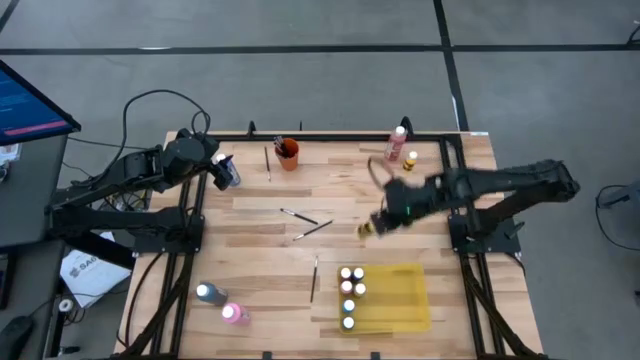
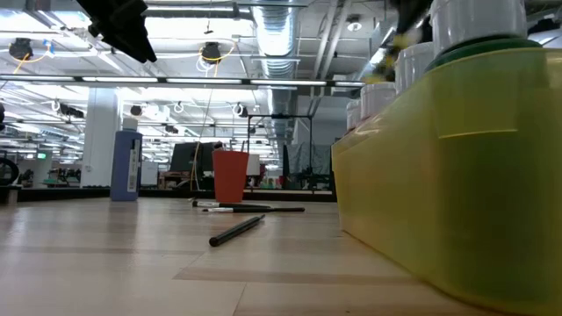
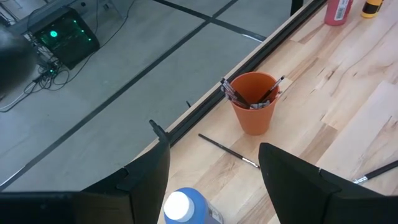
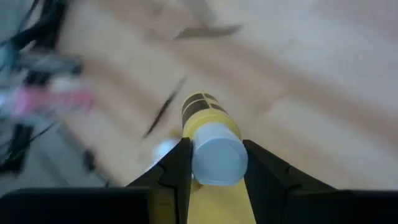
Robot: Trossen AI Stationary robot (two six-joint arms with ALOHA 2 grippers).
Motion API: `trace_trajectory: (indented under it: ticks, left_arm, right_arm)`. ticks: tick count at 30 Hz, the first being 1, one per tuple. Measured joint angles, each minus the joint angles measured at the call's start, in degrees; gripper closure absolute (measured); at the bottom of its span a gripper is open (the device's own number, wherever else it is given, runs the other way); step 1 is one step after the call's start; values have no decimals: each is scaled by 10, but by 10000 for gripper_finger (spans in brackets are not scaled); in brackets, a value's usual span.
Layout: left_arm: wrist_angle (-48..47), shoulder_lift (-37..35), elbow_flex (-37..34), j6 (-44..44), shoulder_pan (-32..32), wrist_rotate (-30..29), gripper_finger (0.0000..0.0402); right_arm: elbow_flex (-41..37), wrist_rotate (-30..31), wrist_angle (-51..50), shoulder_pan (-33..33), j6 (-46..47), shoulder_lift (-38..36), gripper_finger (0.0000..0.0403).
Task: Pick & Place Paint Supplies
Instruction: Put the yellow paint bottle into the yellow bin
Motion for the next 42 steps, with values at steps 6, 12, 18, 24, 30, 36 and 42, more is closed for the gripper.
trace_trajectory:
  ticks: [6,12,18,24,30,36,42]
  left_arm:
    - [0,0,0,0,0,0,164]
    - [0,0,0,-1,0,0,164]
    - [0,0,0,-1,0,0,164]
    - [-1,0,0,-1,0,0,164]
    - [0,0,0,-2,0,0,164]
    - [0,0,0,-2,0,0,164]
    - [0,0,0,-2,0,0,164]
  right_arm:
    - [40,-5,41,147,66,63,294]
    - [89,-12,43,226,110,120,294]
    - [112,-30,22,247,134,189,294]
    - [149,-73,12,248,102,262,294]
    - [214,-73,-100,243,74,325,294]
    - [257,-73,-115,242,29,381,294]
    - [287,-48,-135,233,-7,420,294]
